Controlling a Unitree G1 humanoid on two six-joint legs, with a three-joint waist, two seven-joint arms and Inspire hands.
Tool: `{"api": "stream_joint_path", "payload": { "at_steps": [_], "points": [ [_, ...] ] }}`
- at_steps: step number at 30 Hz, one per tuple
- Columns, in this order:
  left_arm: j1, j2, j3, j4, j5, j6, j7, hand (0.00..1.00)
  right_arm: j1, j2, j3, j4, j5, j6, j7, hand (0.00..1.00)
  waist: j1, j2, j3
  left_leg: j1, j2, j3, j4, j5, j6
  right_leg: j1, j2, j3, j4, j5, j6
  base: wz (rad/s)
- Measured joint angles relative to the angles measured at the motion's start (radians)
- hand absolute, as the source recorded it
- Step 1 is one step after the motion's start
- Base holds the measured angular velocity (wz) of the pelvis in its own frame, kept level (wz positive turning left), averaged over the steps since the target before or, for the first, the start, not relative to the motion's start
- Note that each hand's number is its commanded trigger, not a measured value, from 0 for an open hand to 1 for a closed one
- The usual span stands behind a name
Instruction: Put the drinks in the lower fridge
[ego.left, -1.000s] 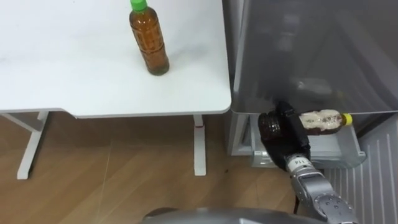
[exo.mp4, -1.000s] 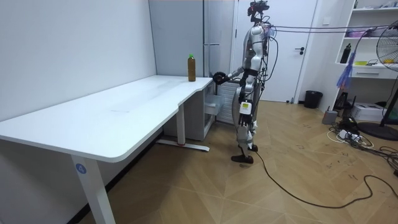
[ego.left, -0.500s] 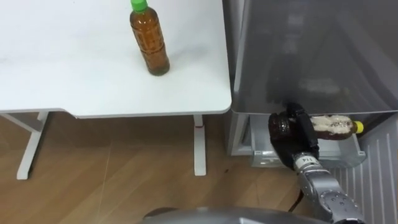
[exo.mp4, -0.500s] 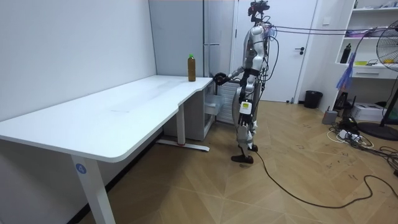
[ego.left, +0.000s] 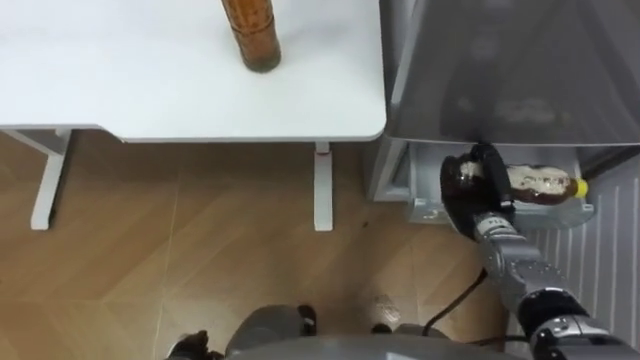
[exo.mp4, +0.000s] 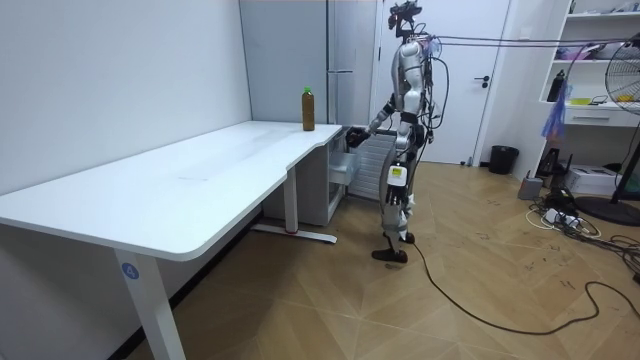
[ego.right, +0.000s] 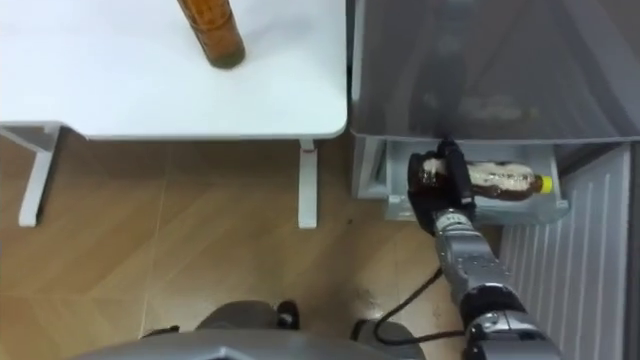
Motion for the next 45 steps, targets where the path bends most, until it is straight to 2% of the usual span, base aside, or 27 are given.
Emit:
{"api": "stream_joint_path", "payload": {
  "at_steps": [4,7,10,12,14,18,21,23,24,27,35,38,45],
  "points": [
    [-0.021,0.004,0.009,0.013,-0.002,-0.025,0.010,0.00,-0.041,-0.010,-0.041,0.040,-0.004,-0.001,-0.005,1.00,0.017,0.008,0.0050,-0.076,-0.004,0.013,0.019,0.006,0.006,-0.095,-0.014,0.003,0.061,-0.005,0.000,-0.08],
    [-0.022,0.012,0.008,0.024,-0.008,-0.038,0.024,0.00,-0.054,-0.012,-0.042,0.039,-0.003,-0.001,-0.005,1.00,0.019,0.003,0.0084,-0.124,-0.004,0.025,0.037,0.007,0.008,-0.160,-0.027,0.004,0.109,-0.016,0.000,-0.06],
    [-0.028,0.015,0.009,0.027,-0.010,-0.055,0.049,0.00,-0.091,-0.016,-0.072,0.066,-0.019,0.001,-0.007,1.00,0.010,-0.007,0.0152,-0.176,-0.005,0.023,0.073,0.007,0.009,-0.213,-0.037,0.001,0.157,-0.031,-0.001,0.10],
    [-0.040,0.017,0.008,0.026,-0.030,-0.069,0.068,0.00,-0.127,-0.041,-0.091,0.108,-0.026,0.002,-0.015,1.00,0.010,-0.016,0.0225,-0.216,-0.008,0.023,0.112,0.005,0.011,-0.248,-0.045,0.000,0.195,-0.051,-0.002,0.21],
    [-0.044,0.021,0.008,0.024,-0.042,-0.073,0.069,0.00,-0.147,-0.060,-0.111,0.112,-0.027,0.003,-0.021,1.00,0.016,-0.019,0.0237,-0.246,-0.006,0.024,0.131,0.001,0.017,-0.281,-0.048,-0.001,0.221,-0.062,-0.001,0.09],
    [-0.050,0.038,0.009,0.022,-0.042,-0.073,0.071,0.00,-0.229,-0.120,-0.125,0.130,-0.038,0.002,-0.041,1.00,0.022,-0.020,0.0240,-0.314,-0.008,0.026,0.171,0.000,0.018,-0.362,-0.060,0.001,0.287,-0.068,-0.009,-0.02],
    [-0.050,0.055,0.009,0.007,-0.048,-0.077,0.089,0.00,-0.257,-0.144,-0.134,0.129,-0.034,0.000,-0.066,1.00,0.025,-0.023,0.0236,-0.334,-0.008,0.026,0.182,0.001,0.017,-0.388,-0.063,0.003,0.314,-0.075,-0.014,0.01],
    [-0.053,0.059,0.008,-0.001,-0.049,-0.078,0.098,0.00,-0.273,-0.158,-0.136,0.128,-0.038,0.001,-0.080,1.00,0.023,-0.026,0.0223,-0.351,-0.011,0.032,0.188,0.001,0.017,-0.409,-0.067,0.003,0.334,-0.081,-0.015,0.04],
    [-0.055,0.059,0.007,-0.003,-0.049,-0.081,0.103,0.00,-0.289,-0.170,-0.136,0.128,-0.042,0.001,-0.093,1.00,0.022,-0.026,0.0220,-0.360,-0.012,0.034,0.198,0.001,0.016,-0.421,-0.080,0.003,0.344,-0.083,-0.017,0.00],
    [-0.055,0.059,0.004,-0.006,-0.049,-0.081,0.105,0.00,-0.310,-0.197,-0.134,0.133,-0.051,0.002,-0.113,1.00,0.021,-0.026,0.0221,-0.367,-0.015,0.034,0.205,0.001,0.016,-0.428,-0.083,0.001,0.353,-0.086,-0.018,0.01],
    [-0.056,0.062,-0.040,-0.011,-0.052,-0.079,0.105,0.00,-0.325,-0.210,-0.119,0.135,-0.081,0.003,-0.122,1.00,0.022,-0.026,0.0222,-0.383,-0.020,0.034,0.219,0.001,0.017,-0.444,-0.081,0.004,0.369,-0.089,-0.017,0.00],
    [-0.056,0.064,-0.041,-0.012,-0.052,-0.078,0.104,0.00,-0.346,-0.211,-0.116,0.135,-0.085,0.004,-0.138,1.00,0.018,-0.029,0.0220,-0.397,-0.022,0.034,0.223,0.001,0.017,-0.466,-0.095,0.009,0.391,-0.097,-0.016,0.00],
    [-0.059,0.069,-0.041,-0.013,-0.051,-0.079,0.103,0.00,-0.364,-0.219,-0.115,0.135,-0.083,0.001,-0.153,1.00,0.018,-0.031,0.0222,-0.419,-0.021,0.039,0.241,0.001,0.017,-0.493,-0.095,0.016,0.417,-0.099,-0.019,-0.01]
  ]
}}
